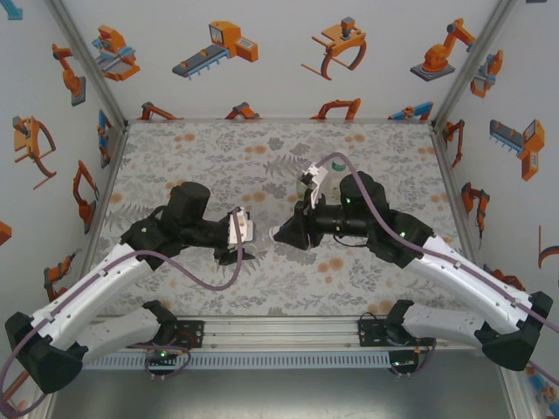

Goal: Screw on the bottle caps

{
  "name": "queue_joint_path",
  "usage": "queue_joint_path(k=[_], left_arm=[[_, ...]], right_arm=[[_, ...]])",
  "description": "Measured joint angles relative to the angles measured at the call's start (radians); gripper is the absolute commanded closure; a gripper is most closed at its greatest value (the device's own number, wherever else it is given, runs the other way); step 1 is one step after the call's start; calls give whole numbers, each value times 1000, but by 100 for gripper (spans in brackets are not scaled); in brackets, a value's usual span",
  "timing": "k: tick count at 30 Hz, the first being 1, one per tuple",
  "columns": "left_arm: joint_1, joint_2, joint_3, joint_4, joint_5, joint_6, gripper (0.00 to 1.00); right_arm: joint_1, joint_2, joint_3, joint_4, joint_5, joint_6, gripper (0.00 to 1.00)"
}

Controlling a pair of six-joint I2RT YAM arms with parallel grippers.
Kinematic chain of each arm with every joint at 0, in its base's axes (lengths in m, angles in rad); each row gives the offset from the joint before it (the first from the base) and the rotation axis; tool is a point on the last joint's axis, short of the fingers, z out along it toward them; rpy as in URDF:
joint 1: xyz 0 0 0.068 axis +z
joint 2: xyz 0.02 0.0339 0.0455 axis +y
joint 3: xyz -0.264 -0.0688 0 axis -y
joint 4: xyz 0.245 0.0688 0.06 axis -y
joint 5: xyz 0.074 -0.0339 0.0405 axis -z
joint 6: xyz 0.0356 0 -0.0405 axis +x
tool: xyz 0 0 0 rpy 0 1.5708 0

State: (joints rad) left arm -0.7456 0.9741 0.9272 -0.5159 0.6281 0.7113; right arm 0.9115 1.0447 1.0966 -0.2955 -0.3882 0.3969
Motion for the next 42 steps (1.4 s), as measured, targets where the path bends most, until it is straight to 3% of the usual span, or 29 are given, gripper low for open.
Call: queue_joint_path(k=[12,15,17,25,35,42], left_arm=[[14,-2,-4,-2,-57,-6,100],[14,-2,-5,0,-60,-8,100],[14,-2,-5,3,-60,-8,100],[14,-2,-5,7,-60,-8,100],[-7,-2,-5,72,26,-7,100],[-7,-2,-5,76,31,-7,100]], right_arm=[[-18,30,-28,27,104,531,100],[-22,20,-48,39,113,597,94],[-25,19,-50,42,114,622,85],[-26,24,-47,42,113,628,55],[-25,48,17,8,114,560,40],[-25,26,118,-113,176,391,38]])
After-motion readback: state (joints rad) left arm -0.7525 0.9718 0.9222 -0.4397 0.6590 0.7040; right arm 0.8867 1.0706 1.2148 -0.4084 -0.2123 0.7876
